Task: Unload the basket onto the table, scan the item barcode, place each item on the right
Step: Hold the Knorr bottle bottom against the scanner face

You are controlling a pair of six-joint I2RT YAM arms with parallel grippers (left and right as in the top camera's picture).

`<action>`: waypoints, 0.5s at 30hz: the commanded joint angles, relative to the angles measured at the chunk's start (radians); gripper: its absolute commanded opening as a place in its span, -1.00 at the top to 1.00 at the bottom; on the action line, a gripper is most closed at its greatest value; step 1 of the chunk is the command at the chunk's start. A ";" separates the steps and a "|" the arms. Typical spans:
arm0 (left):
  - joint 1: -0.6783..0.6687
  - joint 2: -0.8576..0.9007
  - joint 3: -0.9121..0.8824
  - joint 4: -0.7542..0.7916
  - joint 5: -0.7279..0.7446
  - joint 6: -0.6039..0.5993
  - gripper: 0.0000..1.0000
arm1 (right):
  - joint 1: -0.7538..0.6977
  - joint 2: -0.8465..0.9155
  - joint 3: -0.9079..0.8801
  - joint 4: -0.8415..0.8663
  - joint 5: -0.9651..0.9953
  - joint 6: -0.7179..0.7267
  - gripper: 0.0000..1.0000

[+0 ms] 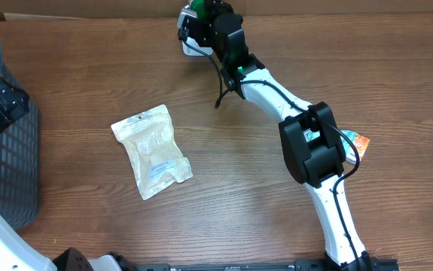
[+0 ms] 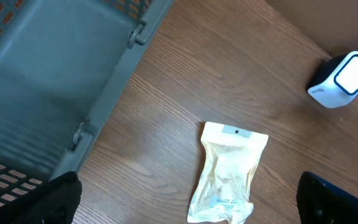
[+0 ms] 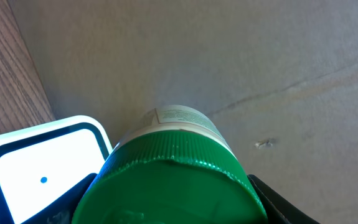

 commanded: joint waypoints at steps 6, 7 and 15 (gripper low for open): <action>0.003 0.002 0.009 0.002 -0.002 -0.010 -0.99 | -0.003 -0.017 0.023 0.027 -0.061 0.000 0.10; 0.003 0.002 0.009 0.002 -0.002 -0.010 -0.99 | -0.003 -0.020 0.023 0.031 -0.069 0.000 0.10; 0.003 0.002 0.009 0.002 -0.002 -0.010 -0.99 | -0.004 -0.099 0.023 0.006 -0.130 0.282 0.12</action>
